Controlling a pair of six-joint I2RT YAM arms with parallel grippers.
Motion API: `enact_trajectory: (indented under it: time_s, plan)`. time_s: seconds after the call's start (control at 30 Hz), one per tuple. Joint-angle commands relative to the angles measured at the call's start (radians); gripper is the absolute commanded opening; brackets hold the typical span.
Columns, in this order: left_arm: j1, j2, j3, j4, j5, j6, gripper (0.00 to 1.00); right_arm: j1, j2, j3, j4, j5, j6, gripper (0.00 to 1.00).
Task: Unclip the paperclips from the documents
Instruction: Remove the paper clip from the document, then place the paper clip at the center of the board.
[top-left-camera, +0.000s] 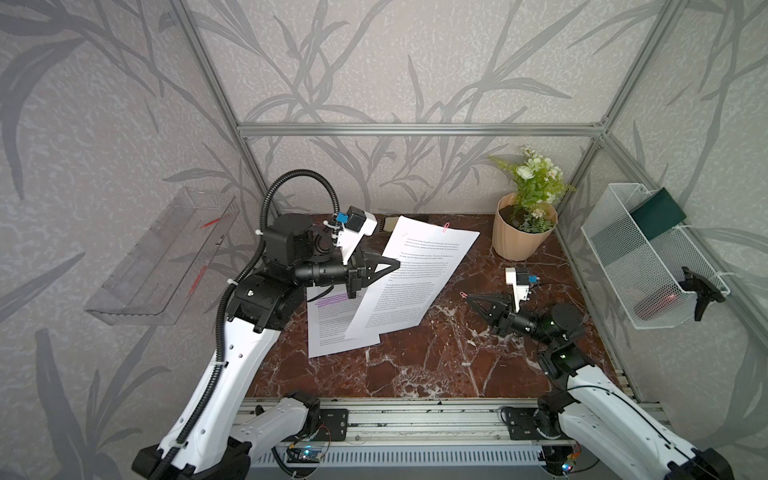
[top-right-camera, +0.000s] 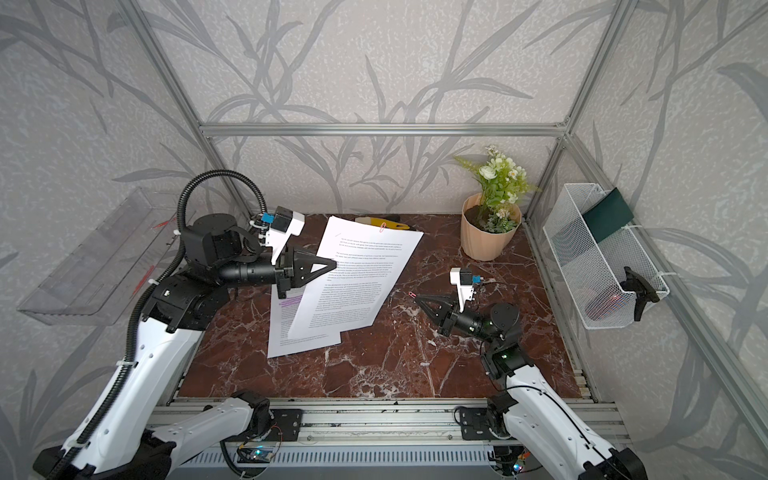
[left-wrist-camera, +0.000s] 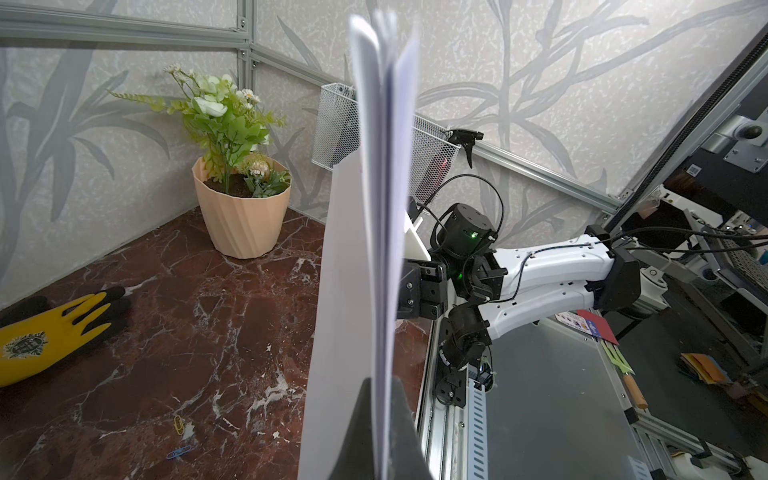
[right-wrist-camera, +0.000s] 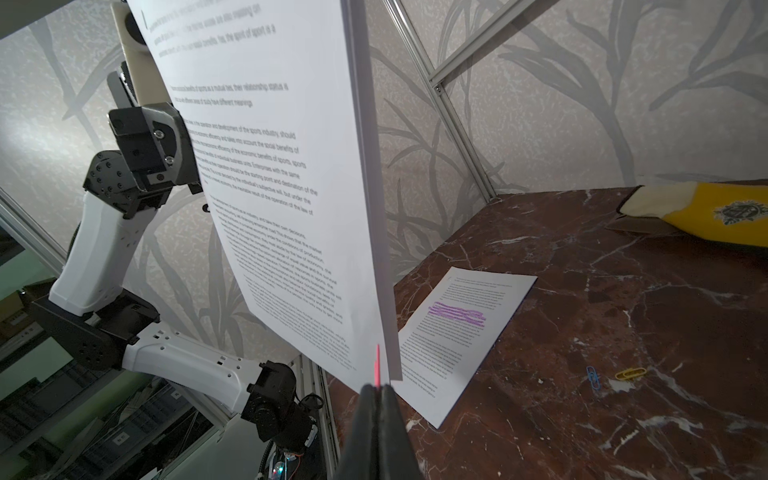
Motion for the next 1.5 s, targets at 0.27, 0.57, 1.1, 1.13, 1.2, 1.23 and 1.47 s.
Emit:
enact_trajectory:
  time_s: [0.27, 0.57, 1.1, 1.13, 1.2, 1.23, 1.47]
  plan:
    - [0.019, -0.012, 0.030, -0.017, -0.031, 0.047, 0.00, 0.067, 0.234, 0.161, -0.552, 0.216, -0.388, 0.03]
    - [0.022, -0.017, 0.029, -0.022, -0.066, 0.065, 0.00, 0.205, 0.698, 0.350, -0.427, 0.386, -0.361, 0.01]
    - [0.028, -0.049, 0.021, -0.068, -0.080, 0.101, 0.00, 0.272, 1.099, 0.640, -0.503, 0.466, -0.272, 0.19]
    - [0.029, -0.049, 0.021, -0.069, -0.080, 0.103, 0.00, 0.272, 1.095, 0.650, -0.526, 0.468, -0.269, 0.24]
    - [0.028, -0.049, 0.019, -0.071, -0.079, 0.108, 0.00, 0.272, 1.083, 0.672, -0.590, 0.482, -0.271, 0.35]
    - [0.028, -0.048, 0.020, -0.075, -0.078, 0.112, 0.00, 0.272, 1.073, 0.680, -0.623, 0.484, -0.280, 0.41]
    - [0.028, -0.048, 0.017, -0.104, -0.081, 0.154, 0.00, 0.264, 0.972, 0.747, -0.915, 0.525, -0.298, 0.54]
